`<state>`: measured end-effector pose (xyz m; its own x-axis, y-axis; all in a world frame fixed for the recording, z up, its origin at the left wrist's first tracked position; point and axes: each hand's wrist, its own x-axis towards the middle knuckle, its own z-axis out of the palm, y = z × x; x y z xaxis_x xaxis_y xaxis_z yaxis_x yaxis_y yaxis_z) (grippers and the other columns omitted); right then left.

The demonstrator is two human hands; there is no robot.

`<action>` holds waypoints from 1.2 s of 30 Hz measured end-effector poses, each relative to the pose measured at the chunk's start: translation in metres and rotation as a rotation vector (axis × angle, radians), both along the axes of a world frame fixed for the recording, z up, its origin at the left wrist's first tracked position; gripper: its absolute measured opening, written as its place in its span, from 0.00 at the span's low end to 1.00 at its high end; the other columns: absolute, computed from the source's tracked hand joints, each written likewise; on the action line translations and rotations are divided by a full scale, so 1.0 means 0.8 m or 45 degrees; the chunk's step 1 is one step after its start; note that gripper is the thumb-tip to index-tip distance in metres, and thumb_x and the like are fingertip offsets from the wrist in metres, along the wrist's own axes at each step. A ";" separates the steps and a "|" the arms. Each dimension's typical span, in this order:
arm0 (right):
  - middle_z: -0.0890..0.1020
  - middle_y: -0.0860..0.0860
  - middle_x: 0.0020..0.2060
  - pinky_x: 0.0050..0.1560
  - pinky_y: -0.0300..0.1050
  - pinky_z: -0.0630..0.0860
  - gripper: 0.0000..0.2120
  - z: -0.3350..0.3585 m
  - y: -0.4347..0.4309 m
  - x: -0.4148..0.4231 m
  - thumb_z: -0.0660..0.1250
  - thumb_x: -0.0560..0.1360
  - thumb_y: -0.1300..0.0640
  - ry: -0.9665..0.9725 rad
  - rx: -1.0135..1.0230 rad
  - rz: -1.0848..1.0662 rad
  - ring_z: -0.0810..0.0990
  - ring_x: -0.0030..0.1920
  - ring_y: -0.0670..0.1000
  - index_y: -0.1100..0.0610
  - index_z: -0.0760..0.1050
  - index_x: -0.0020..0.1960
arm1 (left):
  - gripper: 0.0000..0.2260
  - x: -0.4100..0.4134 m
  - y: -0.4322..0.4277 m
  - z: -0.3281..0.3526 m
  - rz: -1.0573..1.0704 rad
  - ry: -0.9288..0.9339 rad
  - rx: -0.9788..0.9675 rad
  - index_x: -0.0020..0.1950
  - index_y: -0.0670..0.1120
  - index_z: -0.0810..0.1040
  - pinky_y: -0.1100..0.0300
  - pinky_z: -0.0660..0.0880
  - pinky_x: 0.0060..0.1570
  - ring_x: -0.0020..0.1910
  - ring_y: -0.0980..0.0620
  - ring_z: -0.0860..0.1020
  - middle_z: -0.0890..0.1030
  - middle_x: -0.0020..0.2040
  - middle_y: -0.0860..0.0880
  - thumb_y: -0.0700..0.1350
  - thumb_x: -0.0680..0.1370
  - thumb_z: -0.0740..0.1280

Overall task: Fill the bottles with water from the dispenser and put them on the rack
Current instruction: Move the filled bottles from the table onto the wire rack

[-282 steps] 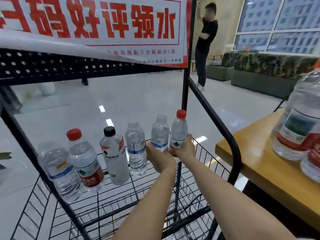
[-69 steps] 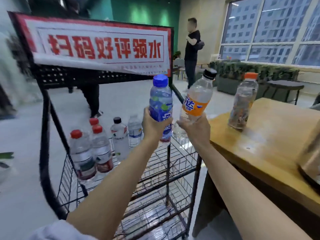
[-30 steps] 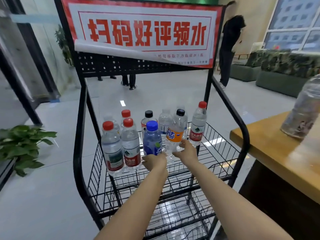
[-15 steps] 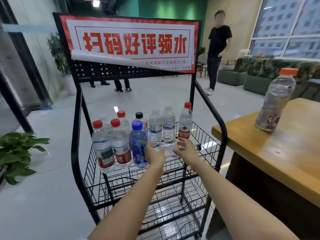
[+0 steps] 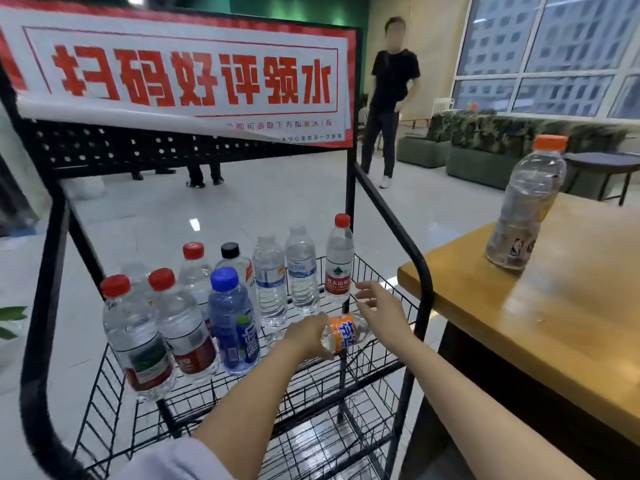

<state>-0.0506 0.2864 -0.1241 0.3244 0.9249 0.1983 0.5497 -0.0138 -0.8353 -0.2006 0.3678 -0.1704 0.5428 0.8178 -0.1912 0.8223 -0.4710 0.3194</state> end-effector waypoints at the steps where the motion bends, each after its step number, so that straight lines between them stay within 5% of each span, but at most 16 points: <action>1: 0.77 0.46 0.50 0.35 0.28 0.73 0.12 0.000 0.001 0.002 0.63 0.79 0.63 0.022 0.027 -0.001 0.76 0.46 0.41 0.54 0.72 0.61 | 0.28 0.002 0.000 -0.003 0.020 -0.070 0.043 0.67 0.50 0.69 0.55 0.72 0.55 0.60 0.46 0.76 0.77 0.63 0.48 0.49 0.70 0.76; 5: 0.77 0.46 0.45 0.36 0.30 0.72 0.06 0.009 0.002 -0.010 0.67 0.78 0.57 0.071 0.179 -0.098 0.77 0.45 0.45 0.54 0.70 0.53 | 0.27 -0.001 -0.016 0.008 0.261 -0.761 -0.082 0.62 0.50 0.69 0.56 0.76 0.50 0.53 0.50 0.78 0.78 0.56 0.50 0.43 0.68 0.78; 8: 0.75 0.44 0.49 0.44 0.35 0.73 0.20 0.033 0.000 -0.035 0.72 0.74 0.48 0.262 0.192 -0.042 0.77 0.48 0.44 0.53 0.65 0.58 | 0.28 -0.016 -0.030 0.037 0.439 -1.158 -0.167 0.61 0.49 0.66 0.69 0.71 0.42 0.48 0.56 0.77 0.77 0.52 0.53 0.39 0.69 0.78; 11: 0.79 0.46 0.54 0.49 0.36 0.77 0.28 0.063 -0.008 -0.085 0.75 0.71 0.49 0.347 0.012 0.349 0.80 0.51 0.42 0.54 0.67 0.65 | 0.26 -0.049 -0.053 0.054 0.456 -1.356 -0.257 0.65 0.45 0.67 0.66 0.75 0.46 0.50 0.57 0.78 0.79 0.57 0.48 0.39 0.72 0.76; 14: 0.82 0.48 0.51 0.56 0.45 0.78 0.21 0.083 -0.021 -0.146 0.77 0.69 0.55 0.156 -0.017 0.442 0.81 0.52 0.47 0.53 0.73 0.57 | 0.24 -0.100 -0.084 0.059 0.464 -1.365 -0.095 0.62 0.47 0.70 0.61 0.76 0.54 0.49 0.56 0.78 0.79 0.55 0.49 0.38 0.70 0.75; 16: 0.82 0.50 0.48 0.56 0.51 0.78 0.15 0.094 -0.028 -0.184 0.77 0.68 0.56 0.106 0.034 0.467 0.81 0.52 0.51 0.49 0.75 0.50 | 0.15 -0.136 -0.107 0.075 0.490 -1.509 -0.038 0.59 0.46 0.74 0.49 0.76 0.52 0.50 0.48 0.80 0.80 0.55 0.43 0.47 0.74 0.69; 18: 0.82 0.50 0.50 0.54 0.46 0.79 0.18 0.103 -0.029 -0.220 0.78 0.67 0.56 0.129 0.104 0.568 0.81 0.51 0.49 0.51 0.75 0.53 | 0.09 -0.170 -0.125 0.086 0.620 -1.463 0.045 0.59 0.46 0.76 0.50 0.76 0.48 0.51 0.45 0.80 0.83 0.52 0.46 0.46 0.81 0.63; 22: 0.82 0.50 0.50 0.54 0.43 0.78 0.25 0.104 -0.020 -0.286 0.79 0.67 0.57 0.101 0.057 0.698 0.81 0.50 0.47 0.57 0.72 0.60 | 0.39 -0.242 -0.144 0.076 0.879 -1.005 0.126 0.76 0.40 0.60 0.52 0.66 0.70 0.72 0.41 0.66 0.66 0.73 0.41 0.40 0.70 0.76; 24: 0.83 0.50 0.49 0.56 0.48 0.79 0.24 0.091 -0.013 -0.311 0.79 0.66 0.59 0.101 0.039 0.739 0.83 0.50 0.47 0.55 0.73 0.57 | 0.38 -0.265 -0.149 0.063 0.849 -0.858 0.155 0.73 0.43 0.65 0.45 0.70 0.67 0.68 0.39 0.70 0.71 0.69 0.41 0.51 0.66 0.73; 26: 0.83 0.51 0.49 0.54 0.48 0.80 0.24 0.078 -0.011 -0.329 0.79 0.65 0.58 0.080 0.044 0.725 0.82 0.50 0.49 0.55 0.73 0.56 | 0.37 -0.278 -0.148 0.054 0.903 -0.922 0.079 0.72 0.44 0.64 0.43 0.71 0.65 0.66 0.41 0.72 0.72 0.66 0.42 0.49 0.65 0.73; 30: 0.76 0.43 0.43 0.38 0.28 0.70 0.24 0.061 -0.010 -0.349 0.79 0.66 0.59 0.069 -0.001 0.725 0.76 0.44 0.40 0.55 0.70 0.55 | 0.39 -0.281 -0.160 0.050 1.015 -1.104 -0.065 0.76 0.41 0.53 0.44 0.69 0.68 0.70 0.43 0.69 0.68 0.71 0.43 0.40 0.73 0.73; 36: 0.78 0.50 0.55 0.51 0.40 0.73 0.35 0.056 0.002 -0.362 0.80 0.64 0.54 0.018 -0.058 0.767 0.77 0.56 0.50 0.56 0.68 0.66 | 0.42 -0.283 -0.157 0.046 1.084 -1.231 -0.122 0.79 0.46 0.48 0.43 0.71 0.67 0.71 0.44 0.69 0.67 0.73 0.45 0.41 0.74 0.72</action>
